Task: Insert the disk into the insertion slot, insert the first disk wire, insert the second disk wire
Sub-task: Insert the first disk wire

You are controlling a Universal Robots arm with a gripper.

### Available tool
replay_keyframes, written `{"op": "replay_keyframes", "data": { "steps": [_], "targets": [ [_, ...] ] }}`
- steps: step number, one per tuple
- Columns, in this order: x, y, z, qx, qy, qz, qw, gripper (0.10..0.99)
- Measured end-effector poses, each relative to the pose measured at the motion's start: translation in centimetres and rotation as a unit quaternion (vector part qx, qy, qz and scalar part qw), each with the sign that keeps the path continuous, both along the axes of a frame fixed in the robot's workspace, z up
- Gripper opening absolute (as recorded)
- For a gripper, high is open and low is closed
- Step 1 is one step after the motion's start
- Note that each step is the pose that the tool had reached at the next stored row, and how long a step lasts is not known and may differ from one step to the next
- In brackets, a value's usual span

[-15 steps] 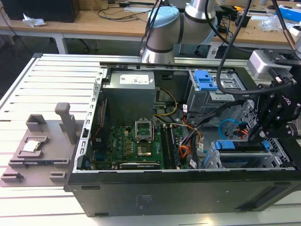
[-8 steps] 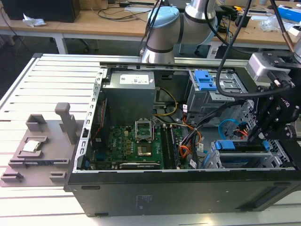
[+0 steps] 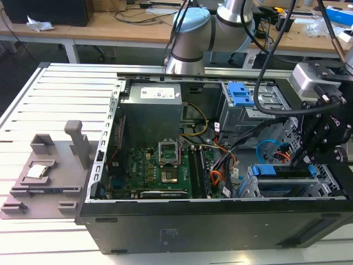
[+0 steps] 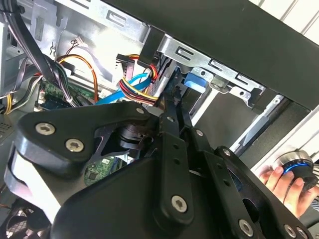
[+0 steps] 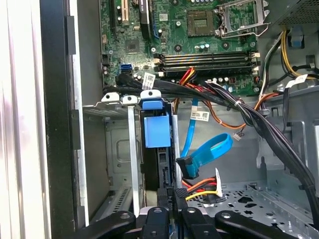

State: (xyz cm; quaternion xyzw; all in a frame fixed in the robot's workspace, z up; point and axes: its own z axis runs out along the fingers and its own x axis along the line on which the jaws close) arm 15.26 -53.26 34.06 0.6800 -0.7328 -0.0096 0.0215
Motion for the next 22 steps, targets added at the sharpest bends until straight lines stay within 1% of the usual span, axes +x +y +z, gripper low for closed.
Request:
{"op": "replay_keyframes", "data": {
  "steps": [5,11,12,13,18,22],
  "targets": [
    [0.01,-0.12,-0.37,0.002,0.0,0.0,1.0,0.165],
    [0.0,-0.12,-0.5,0.0028,0.0,0.0,1.0,0.165],
    [0.0,-0.13,-0.57,0.0032,0.0,0.0,1.0,0.176],
    [0.0,-0.13,-0.55,0.0029,0.0,0.0,1.0,0.239],
    [0.0,-0.13,-0.48,0.0022,0.0,0.0,1.0,0.239],
    [0.0,-0.13,0.79,0.0022,-0.0001,0.0,1.0,0.239]
  ]
}}
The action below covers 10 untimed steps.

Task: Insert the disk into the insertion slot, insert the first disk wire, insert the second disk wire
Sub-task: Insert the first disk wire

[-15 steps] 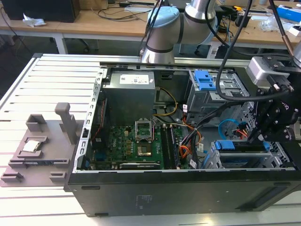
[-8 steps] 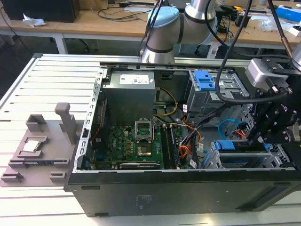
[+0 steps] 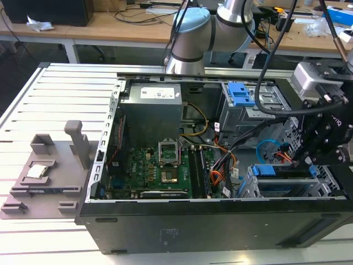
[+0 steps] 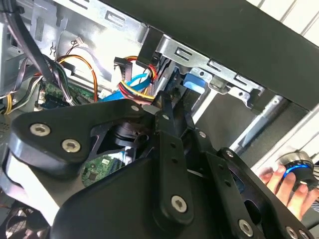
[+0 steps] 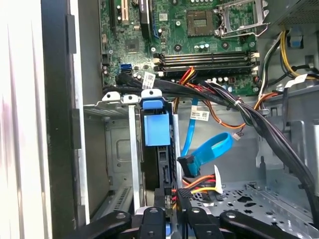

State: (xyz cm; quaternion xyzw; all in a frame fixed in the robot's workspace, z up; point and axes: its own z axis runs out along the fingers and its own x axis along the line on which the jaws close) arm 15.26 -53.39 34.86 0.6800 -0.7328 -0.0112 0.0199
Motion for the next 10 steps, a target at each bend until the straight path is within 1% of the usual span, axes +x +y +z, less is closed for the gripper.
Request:
{"op": "replay_keyframes", "data": {
  "steps": [4,5,6,7,8,9,10],
  "targets": [
    [0.0,0.0,1.16,0.0,-0.0002,0.0,1.0,0.239],
    [-0.01,0.02,1.31,0.0001,-0.0003,0.0,1.0,0.227],
    [-0.02,0.03,1.32,0.0003,-0.0003,0.0,1.0,0.227],
    [-0.03,0.05,1.35,0.0003,-0.0003,0.0,1.0,0.157],
    [-0.07,0.06,1.37,0.0005,-0.0003,0.0,1.0,0.157],
    [-0.14,0.07,1.42,0.0006,-0.0004,0.0,1.0,0.106],
    [-0.34,0.06,1.44,0.0005,-0.0005,0.0,1.0,0.106]
  ]
}}
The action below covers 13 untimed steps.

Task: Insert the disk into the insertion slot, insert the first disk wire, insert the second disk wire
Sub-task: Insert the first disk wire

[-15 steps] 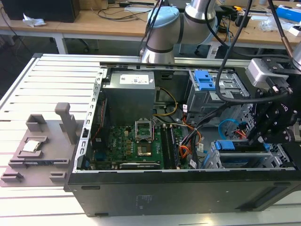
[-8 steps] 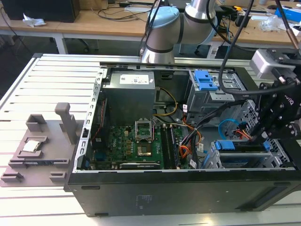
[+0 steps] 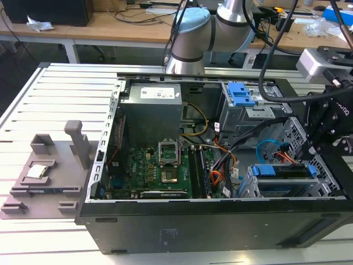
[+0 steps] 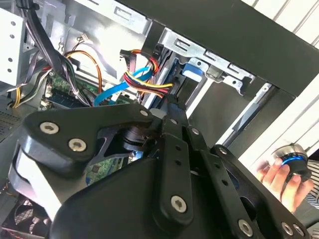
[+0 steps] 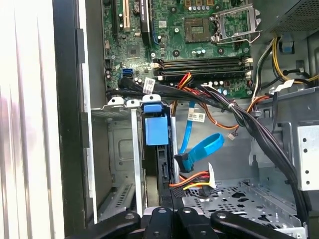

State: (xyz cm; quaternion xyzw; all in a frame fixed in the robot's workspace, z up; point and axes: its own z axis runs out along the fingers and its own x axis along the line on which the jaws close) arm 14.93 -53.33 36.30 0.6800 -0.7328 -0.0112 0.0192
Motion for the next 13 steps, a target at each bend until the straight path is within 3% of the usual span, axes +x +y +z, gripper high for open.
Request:
{"op": "replay_keyframes", "data": {
  "steps": [3,5,9,13],
  "targets": [
    [-0.62,0.0,0.0,0.0003,0.0,0.0,1.0,0.106],
    [-0.64,0.0,0.12,0.0003,0.0,0.0,1.0,0.106],
    [-0.65,0.0,1.16,0.0003,0.0,0.0,1.0,0.106],
    [-0.65,0.0,1.3,0.0003,0.0,0.0,1.0,0.106]
  ]
}}
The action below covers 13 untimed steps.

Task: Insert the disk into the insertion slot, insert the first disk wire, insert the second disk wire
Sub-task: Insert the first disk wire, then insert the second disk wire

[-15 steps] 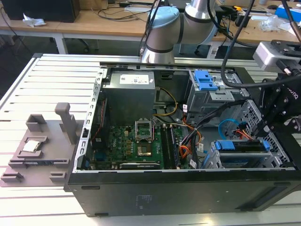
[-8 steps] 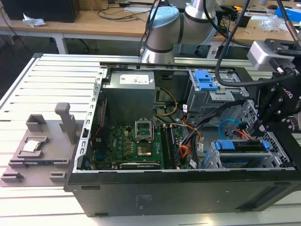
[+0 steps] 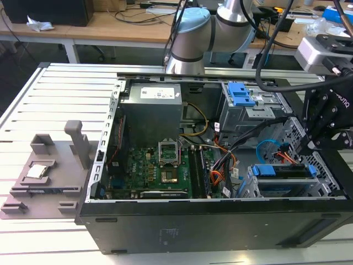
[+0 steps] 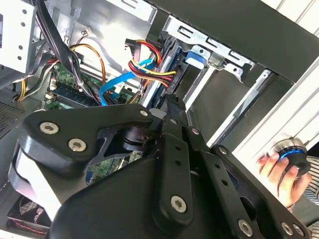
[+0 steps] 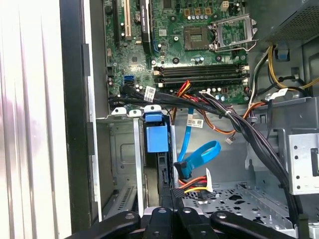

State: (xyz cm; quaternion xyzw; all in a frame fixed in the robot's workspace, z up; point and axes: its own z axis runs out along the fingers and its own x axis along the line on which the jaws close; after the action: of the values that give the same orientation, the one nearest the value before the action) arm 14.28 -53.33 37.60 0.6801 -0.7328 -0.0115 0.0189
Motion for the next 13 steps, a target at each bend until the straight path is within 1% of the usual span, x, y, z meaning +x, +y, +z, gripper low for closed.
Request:
{"op": "replay_keyframes", "data": {
  "steps": [9,13],
  "targets": [
    [0.0,0.0,0.18,0.0,0.0,0.0,1.0,0.106],
    [-0.17,0.0,0.18,0.0,0.0,0.0,1.0,0.106]
  ]
}}
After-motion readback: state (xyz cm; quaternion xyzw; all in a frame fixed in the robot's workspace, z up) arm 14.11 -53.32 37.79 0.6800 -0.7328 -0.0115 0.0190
